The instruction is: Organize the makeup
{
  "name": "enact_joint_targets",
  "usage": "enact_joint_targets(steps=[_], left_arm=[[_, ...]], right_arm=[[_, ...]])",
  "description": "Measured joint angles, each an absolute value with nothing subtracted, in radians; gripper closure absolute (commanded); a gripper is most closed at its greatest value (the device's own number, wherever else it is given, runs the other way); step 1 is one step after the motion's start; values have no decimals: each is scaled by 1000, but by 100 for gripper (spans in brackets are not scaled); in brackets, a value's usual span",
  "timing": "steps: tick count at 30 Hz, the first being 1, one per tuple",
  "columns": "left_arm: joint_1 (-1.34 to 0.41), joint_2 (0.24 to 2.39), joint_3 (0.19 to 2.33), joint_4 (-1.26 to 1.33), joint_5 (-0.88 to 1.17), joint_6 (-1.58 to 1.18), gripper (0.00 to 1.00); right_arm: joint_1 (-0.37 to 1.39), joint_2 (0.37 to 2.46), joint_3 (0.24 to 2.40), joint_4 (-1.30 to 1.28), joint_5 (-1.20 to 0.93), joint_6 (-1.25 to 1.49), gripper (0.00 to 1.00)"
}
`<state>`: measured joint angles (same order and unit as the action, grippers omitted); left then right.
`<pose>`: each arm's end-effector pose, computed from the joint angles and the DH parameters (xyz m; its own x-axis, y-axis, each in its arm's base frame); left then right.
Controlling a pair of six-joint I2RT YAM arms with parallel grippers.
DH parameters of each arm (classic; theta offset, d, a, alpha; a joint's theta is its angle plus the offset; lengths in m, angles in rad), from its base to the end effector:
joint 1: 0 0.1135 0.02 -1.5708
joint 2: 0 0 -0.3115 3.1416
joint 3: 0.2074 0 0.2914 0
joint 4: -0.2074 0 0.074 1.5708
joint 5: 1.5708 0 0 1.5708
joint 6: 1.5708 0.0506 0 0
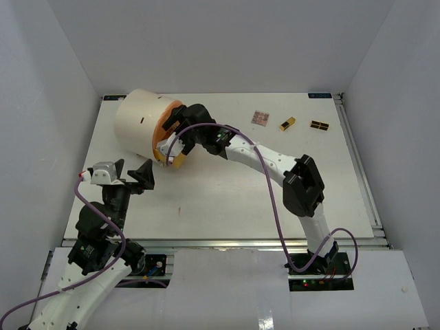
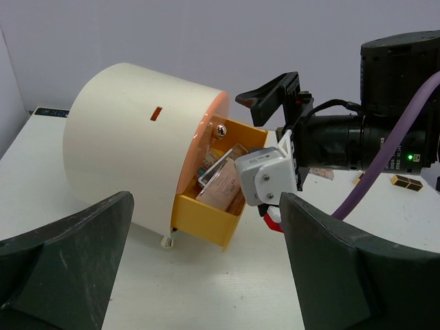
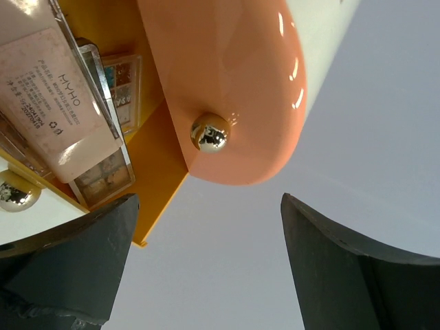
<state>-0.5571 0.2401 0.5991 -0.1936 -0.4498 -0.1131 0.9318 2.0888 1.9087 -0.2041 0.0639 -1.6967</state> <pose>0.0806 -0.0243 0.3636 0.1262 -0.1983 -0.9720 0.1272 0.9750 -0.1824 0.3491 0.4644 0.3454 0.7878 -0.5998 0.1402 -0.1256 -0.3792 -0.9168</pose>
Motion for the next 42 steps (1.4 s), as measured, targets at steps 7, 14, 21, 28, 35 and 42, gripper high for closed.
enact_joint_targets(steps=[7, 14, 21, 28, 35, 42], left_arm=[[-557, 239, 599, -194, -448, -113, 2], [-557, 238, 599, -194, -443, -113, 2], [-557, 240, 598, -193, -436, -113, 2], [-549, 267, 598, -193, -433, -113, 2], [-544, 294, 597, -193, -430, -113, 2], [-534, 311, 597, -193, -429, -113, 2]], right_arm=[[911, 2014, 1905, -198, 51, -1423, 10], [714, 1887, 1896, -121, 102, -943, 10], [446, 1938, 1871, -194, 102, -480, 10], [372, 2163, 1987, -349, 176, -108, 10], [372, 2305, 2106, -423, 240, 167, 10], [344, 2391, 2185, -411, 267, 353, 10]])
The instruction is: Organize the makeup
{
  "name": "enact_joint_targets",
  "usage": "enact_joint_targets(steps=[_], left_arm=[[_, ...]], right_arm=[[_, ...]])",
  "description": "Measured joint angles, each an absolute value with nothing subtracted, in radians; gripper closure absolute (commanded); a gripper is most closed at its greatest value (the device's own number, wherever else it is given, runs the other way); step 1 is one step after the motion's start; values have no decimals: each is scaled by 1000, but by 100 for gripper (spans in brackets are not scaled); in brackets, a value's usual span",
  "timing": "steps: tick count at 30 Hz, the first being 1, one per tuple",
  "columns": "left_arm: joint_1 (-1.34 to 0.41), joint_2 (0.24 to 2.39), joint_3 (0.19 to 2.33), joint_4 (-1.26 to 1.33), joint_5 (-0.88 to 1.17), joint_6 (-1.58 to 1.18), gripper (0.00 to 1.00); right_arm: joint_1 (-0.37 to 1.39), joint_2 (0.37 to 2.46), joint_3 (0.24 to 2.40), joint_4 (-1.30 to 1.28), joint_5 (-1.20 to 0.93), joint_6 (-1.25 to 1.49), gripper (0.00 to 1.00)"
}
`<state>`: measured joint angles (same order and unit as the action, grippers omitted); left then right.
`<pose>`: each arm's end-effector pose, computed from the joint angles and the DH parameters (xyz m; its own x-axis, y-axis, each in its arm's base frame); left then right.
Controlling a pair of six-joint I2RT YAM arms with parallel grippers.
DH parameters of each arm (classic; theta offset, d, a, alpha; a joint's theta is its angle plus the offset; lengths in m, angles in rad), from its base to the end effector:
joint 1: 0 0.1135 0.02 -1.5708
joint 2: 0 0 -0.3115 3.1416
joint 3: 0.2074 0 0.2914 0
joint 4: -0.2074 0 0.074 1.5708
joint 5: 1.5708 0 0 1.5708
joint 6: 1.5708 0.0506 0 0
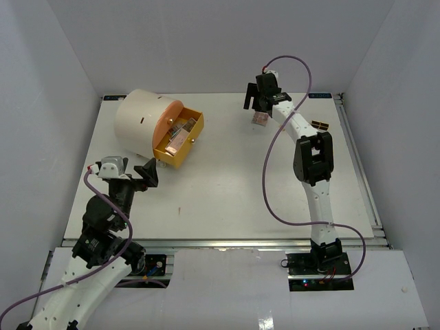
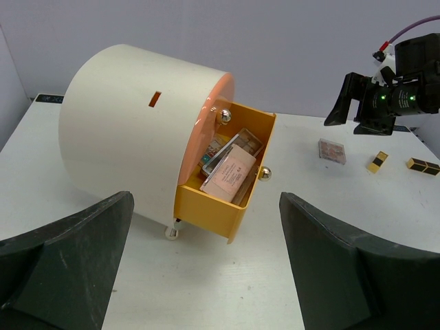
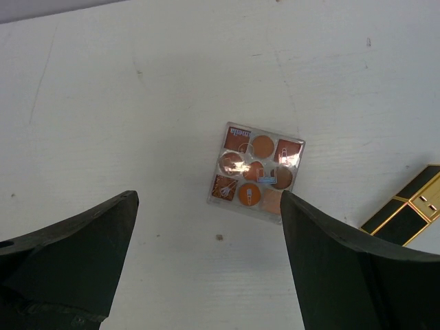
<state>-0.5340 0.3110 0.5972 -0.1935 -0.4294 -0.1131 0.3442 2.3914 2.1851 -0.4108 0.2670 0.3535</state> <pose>0.0964 -0.0325 0.3580 0.0672 -0.1589 -0.9850 0.1143 0.9820 -0.1507 0.6064 0.2032 0.2551 -0.5536 0.1563 -0.8180 0.0733 0.9876 0.1391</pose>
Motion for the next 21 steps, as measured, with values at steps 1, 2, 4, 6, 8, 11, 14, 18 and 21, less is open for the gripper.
enact_joint_targets(steps=[1, 2, 4, 6, 8, 11, 14, 18, 21], left_arm=[[-532, 313, 597, -193, -429, -113, 2], [-531, 315, 597, -193, -429, -113, 2], [-529, 318, 597, -193, -429, -113, 2], [-524, 320, 597, -194, -427, -113, 2], [-518, 322, 597, -193, -426, -113, 2], [-512, 329, 597, -193, -423, -113, 2], [-506, 336, 597, -193, -419, -113, 2], [-498, 343, 597, -193, -410, -113, 2], [-490, 348, 597, -193, -406, -113, 2]], right_arm=[[340, 2406, 2191, -408, 273, 373, 10], [337, 2417, 2193, -408, 281, 389, 10], [332, 2440, 2197, -409, 298, 419, 10], [328, 2463, 2202, -409, 321, 440, 10], [327, 2483, 2213, -414, 338, 455, 10], [327, 2518, 2246, -398, 348, 470, 10], [326, 2541, 2257, -391, 352, 484, 10], [325, 2567, 2280, -390, 365, 494, 10], [321, 2574, 2289, -387, 372, 497, 10]])
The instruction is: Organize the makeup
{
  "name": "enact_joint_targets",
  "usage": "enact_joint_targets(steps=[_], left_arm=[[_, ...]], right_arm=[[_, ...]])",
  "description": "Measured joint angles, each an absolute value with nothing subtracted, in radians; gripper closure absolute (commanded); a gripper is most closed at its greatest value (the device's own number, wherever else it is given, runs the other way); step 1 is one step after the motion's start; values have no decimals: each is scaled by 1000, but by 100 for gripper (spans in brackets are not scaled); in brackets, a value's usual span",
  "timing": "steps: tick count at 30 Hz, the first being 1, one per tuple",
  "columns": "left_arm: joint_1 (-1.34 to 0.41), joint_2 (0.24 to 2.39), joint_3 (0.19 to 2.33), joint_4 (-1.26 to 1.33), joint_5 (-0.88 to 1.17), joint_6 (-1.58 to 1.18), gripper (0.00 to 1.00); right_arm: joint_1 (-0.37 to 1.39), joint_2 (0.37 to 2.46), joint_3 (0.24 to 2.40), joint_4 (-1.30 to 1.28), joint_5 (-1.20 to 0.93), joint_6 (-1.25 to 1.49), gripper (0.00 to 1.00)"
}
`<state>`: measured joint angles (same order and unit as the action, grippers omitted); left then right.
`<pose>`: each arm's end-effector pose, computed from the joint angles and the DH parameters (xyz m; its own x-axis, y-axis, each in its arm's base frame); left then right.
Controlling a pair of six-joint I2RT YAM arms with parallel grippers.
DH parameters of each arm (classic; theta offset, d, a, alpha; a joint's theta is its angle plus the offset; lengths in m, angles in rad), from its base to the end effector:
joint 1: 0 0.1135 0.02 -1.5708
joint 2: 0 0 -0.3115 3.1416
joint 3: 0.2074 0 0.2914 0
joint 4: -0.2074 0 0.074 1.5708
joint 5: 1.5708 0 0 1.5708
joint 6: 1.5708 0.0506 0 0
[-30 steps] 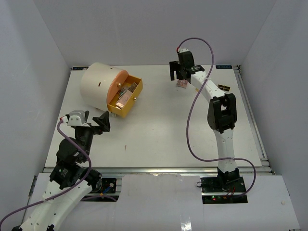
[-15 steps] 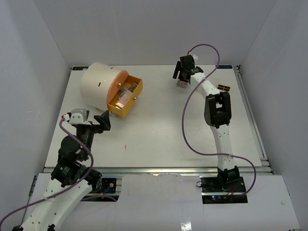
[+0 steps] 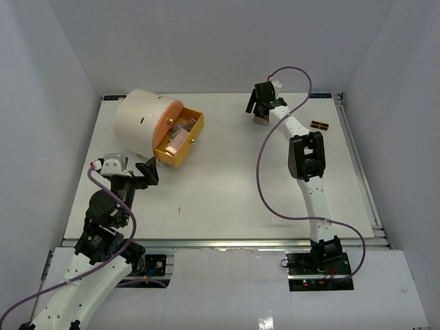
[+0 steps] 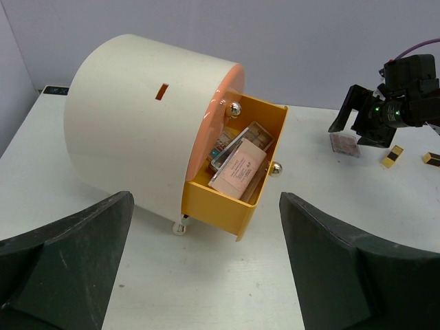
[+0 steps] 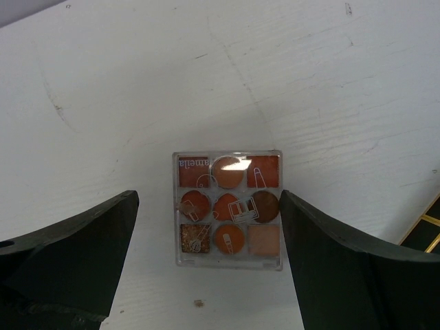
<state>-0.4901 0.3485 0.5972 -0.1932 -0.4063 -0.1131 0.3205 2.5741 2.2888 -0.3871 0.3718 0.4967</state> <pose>0.1057 -0.0337 0.3549 0.0391 -0.1384 -0.9896 0.0892 0.9869 -0.1345 0.6397 0.1930 0.1828 -0.5310 0.2915 -0.7956 0.2608 0.9496 0.1739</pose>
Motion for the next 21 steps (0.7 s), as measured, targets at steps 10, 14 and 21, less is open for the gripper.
enact_joint_targets(steps=[10, 14, 21], left_arm=[[-473, 353, 597, -193, -390, -113, 2], [-472, 352, 597, -193, -382, -113, 2], [-468, 352, 597, -193, -379, -113, 2]], right_arm=[[319, 2578, 2287, -387, 447, 465, 9], [326, 2578, 2255, -346, 465, 417, 9], [334, 2578, 2220, -308, 437, 380, 7]])
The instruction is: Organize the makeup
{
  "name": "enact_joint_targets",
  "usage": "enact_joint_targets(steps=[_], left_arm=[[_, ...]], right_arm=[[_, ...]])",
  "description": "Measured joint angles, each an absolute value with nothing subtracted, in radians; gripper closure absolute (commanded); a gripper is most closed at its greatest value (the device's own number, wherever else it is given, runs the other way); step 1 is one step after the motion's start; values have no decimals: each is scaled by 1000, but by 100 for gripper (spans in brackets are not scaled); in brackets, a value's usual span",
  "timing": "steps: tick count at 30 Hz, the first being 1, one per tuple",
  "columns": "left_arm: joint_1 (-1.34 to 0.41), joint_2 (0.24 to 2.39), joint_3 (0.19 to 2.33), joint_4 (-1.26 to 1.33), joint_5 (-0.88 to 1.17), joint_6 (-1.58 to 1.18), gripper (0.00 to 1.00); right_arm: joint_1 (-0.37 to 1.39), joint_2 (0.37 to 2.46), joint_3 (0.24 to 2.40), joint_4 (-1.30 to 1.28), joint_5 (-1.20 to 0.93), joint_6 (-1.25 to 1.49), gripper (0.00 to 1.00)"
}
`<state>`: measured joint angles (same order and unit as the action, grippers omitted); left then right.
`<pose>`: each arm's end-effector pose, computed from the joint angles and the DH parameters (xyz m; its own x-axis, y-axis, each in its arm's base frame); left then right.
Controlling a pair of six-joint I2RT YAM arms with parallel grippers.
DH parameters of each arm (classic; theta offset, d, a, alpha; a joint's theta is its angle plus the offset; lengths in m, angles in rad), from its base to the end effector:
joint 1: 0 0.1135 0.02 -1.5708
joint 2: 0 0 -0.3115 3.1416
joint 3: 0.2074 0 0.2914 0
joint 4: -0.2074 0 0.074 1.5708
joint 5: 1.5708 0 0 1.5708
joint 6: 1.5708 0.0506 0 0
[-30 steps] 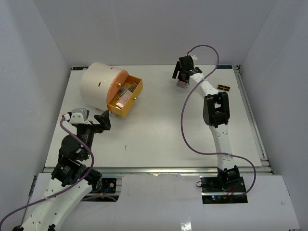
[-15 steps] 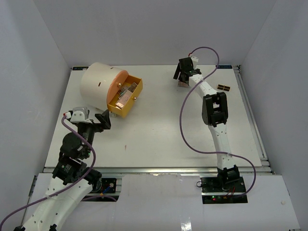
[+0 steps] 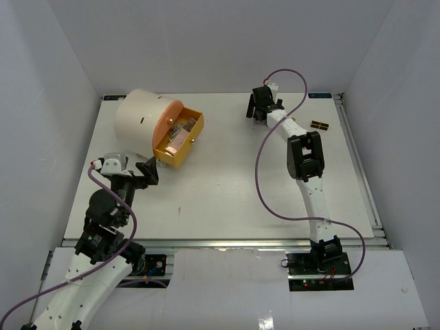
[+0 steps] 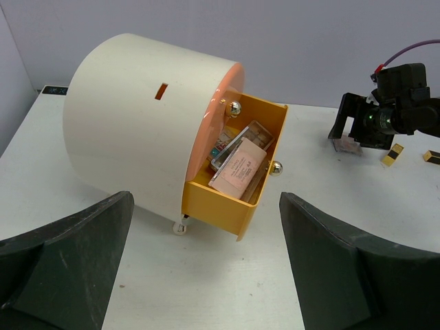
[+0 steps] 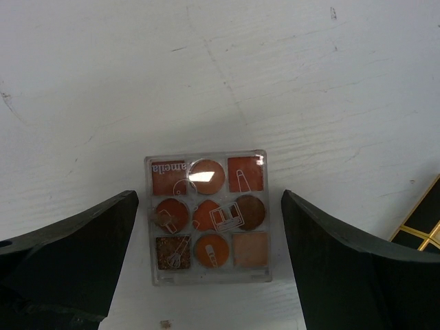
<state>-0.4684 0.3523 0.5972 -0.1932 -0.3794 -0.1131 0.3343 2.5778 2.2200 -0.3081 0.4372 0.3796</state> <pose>0.1071 -0.0332 0.3546 0.0357 -0.1356 -0.9901 0.0940 0.9868 -0.1317 0.6358 0.1982 0.1623 -0.5356 0.1693 -0.8273 0.2323 0.9714 0.0484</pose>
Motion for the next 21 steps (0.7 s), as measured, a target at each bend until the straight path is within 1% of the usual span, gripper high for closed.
enact_joint_targets(steps=[4, 6, 9, 11, 14, 18, 21], left_arm=[[-468, 352, 597, -193, -379, -113, 2], [-468, 352, 597, -193, -378, -113, 2], [-467, 352, 597, -193, -377, -113, 2], [-467, 352, 597, -193, -377, -113, 2], [-467, 351, 597, -193, -376, -113, 2], [-467, 348, 597, -191, -376, -113, 2], [-467, 344, 597, -190, -376, -113, 2]], right_arm=[[336, 2578, 2219, -305, 423, 374, 5], [336, 2578, 2216, -301, 418, 373, 15], [335, 2578, 2209, -293, 422, 366, 32], [334, 2576, 2204, -288, 423, 360, 40], [331, 2567, 2187, -276, 412, 358, 55], [329, 2544, 2144, -249, 392, 332, 71], [330, 2495, 2062, -216, 351, 266, 77]])
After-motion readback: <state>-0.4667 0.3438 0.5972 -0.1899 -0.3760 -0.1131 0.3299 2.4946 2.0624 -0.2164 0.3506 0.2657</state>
